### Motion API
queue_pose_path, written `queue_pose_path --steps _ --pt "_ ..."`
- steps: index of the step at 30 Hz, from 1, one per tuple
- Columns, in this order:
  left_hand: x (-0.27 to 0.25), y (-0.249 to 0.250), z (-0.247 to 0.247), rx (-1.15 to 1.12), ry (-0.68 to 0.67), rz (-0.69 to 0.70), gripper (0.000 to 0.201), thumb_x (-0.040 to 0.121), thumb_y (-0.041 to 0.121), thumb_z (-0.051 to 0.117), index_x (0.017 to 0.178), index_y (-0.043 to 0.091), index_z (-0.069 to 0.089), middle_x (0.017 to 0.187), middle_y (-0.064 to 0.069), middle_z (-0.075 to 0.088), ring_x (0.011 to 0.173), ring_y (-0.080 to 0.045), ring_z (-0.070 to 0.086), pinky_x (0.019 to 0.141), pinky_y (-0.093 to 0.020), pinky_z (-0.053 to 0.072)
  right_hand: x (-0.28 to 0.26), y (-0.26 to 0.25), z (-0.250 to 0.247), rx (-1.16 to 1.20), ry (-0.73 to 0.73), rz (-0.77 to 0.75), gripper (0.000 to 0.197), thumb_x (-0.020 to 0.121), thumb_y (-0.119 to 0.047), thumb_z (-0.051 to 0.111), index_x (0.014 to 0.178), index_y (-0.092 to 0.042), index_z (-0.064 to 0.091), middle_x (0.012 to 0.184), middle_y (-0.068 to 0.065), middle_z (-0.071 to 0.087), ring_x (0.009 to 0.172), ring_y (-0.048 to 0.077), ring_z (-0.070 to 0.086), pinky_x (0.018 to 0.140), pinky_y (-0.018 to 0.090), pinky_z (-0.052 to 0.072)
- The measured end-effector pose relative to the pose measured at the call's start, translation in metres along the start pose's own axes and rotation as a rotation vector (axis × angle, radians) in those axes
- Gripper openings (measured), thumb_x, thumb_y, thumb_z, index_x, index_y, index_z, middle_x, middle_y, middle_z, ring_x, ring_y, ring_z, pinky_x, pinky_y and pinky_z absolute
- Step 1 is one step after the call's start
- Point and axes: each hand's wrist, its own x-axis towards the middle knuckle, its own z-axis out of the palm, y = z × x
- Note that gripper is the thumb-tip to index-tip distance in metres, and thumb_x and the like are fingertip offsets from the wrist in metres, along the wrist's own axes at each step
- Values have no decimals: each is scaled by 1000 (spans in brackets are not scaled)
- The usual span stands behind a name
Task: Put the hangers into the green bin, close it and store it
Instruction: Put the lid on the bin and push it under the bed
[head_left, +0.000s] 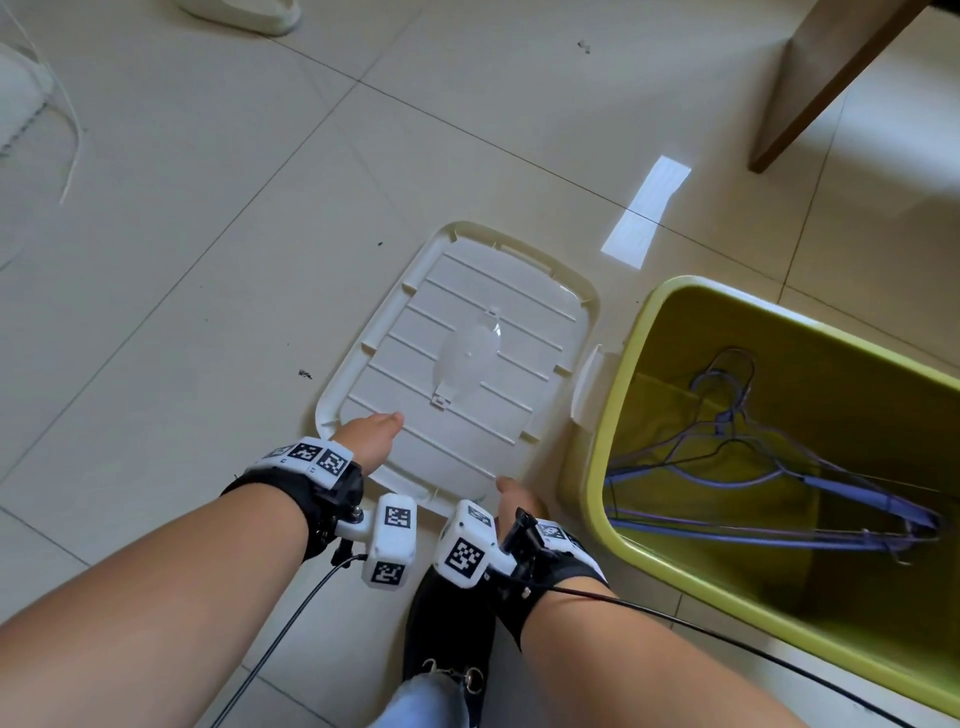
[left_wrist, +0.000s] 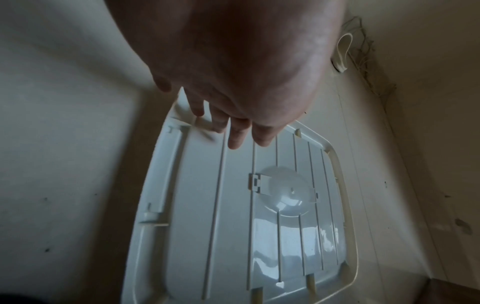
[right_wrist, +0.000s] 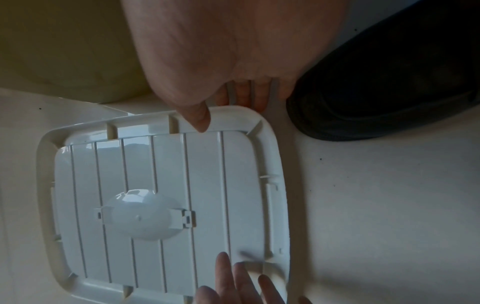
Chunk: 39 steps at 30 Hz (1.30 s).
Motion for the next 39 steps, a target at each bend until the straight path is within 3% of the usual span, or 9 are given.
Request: queue_pose_path --steps 2,6,13,15,18,25,31,35,39 --pt "3 -4 -2 46 11 68 49 100 0 17 148 2 22 156 -19 28 138 -34 37 109 -38 30 7 6 -1 144 8 18 52 90 -35 54 122 5 55 134 23 55 101 22 62 94 29 48" --pt "6 -9 -3 31 -29 84 48 102 4 15 150 2 18 158 -18 23 142 -33 31 112 -36 27 5 7 3 244 -28 63 66 82 -42 62 129 3 52 122 18 59 109 31 60 102 43 44" --pt "9 -12 -11 31 -16 117 50 100 -1 18 150 2 17 160 -17 18 146 -30 23 115 -35 23 -3 2 3 398 -107 11 28 93 -29 55 87 -2 61 76 9 61 75 27 62 75 43 53" --pt "6 -11 -11 74 -60 144 46 103 9 25 149 4 24 160 -16 20 147 -29 22 115 -33 21 -3 0 9 384 -97 -71 33 88 -33 61 101 -3 67 81 7 67 87 28 67 94 50 51" --pt "9 -19 -11 185 -128 241 57 96 29 45 150 15 29 163 -10 8 149 -27 17 118 -38 18 1 -1 16 363 -130 -40 33 86 -29 63 111 -9 57 101 12 68 92 30 66 84 46 56" --pt "1 -32 -30 175 -185 286 101 73 2 65 152 37 13 164 4 -3 147 -27 24 103 -30 39 -44 -27 14 459 -207 -132 23 99 -11 45 122 -8 49 102 16 62 108 36 62 91 47 52" --pt "-21 -13 -55 153 31 396 101 69 12 80 151 30 24 158 -4 28 140 -27 35 115 -38 31 -102 -63 14 368 -307 -254 8 97 -21 49 93 -13 51 102 10 62 95 26 64 66 31 50" --pt "-51 6 -79 318 376 551 68 79 34 71 140 40 41 152 9 40 143 -18 32 119 -42 16 -142 -81 0 396 -330 -396 27 95 -27 51 116 -10 57 100 3 68 83 18 67 88 36 48" --pt "-95 29 -98 314 508 777 49 89 13 59 132 34 56 144 6 52 140 -19 38 119 -38 15 -189 -94 -25 429 -330 -504 25 94 -30 54 108 -11 59 106 4 68 80 17 68 76 32 50"
